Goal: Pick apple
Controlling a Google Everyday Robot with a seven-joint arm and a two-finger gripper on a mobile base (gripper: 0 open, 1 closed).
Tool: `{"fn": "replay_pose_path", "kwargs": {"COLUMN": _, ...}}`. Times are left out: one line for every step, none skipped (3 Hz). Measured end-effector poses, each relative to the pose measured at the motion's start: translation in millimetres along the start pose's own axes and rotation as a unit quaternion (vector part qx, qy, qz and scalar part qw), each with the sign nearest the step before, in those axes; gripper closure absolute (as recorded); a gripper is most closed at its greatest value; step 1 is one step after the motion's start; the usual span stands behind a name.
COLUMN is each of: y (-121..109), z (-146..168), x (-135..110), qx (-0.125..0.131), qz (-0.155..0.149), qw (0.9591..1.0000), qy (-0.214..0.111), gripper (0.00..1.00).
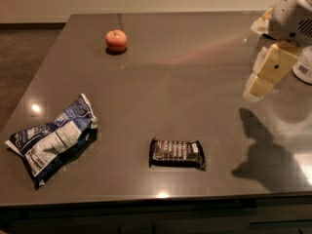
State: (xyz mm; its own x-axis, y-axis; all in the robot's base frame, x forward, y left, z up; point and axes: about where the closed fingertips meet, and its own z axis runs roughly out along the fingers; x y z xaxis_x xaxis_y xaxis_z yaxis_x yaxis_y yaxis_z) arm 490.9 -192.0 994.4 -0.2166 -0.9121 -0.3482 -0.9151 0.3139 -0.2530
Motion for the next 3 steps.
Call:
{"fn": "replay_pose_path", "kwargs": {"y": -30.0, "z": 20.3, "x": -29.5, "qx": 0.006, "qz": 0.012, "qw": 0.9995, "qy": -0.03, "gripper": 0.0}}
{"fn": "replay_pose_path", "kwargs": {"y": -52.2, "z": 46.3, "x": -60.4, "qx": 0.014, "qz": 0.029, "qw": 0.9982, "qy": -0.049, "gripper": 0.0}}
{"fn": "replay_pose_path", "kwargs": {"y": -78.1, "z": 78.4, "x": -95.1, "qx": 0.022, "qz": 0.057, "qw": 0.9953, "qy": -0.075, "gripper": 0.0}}
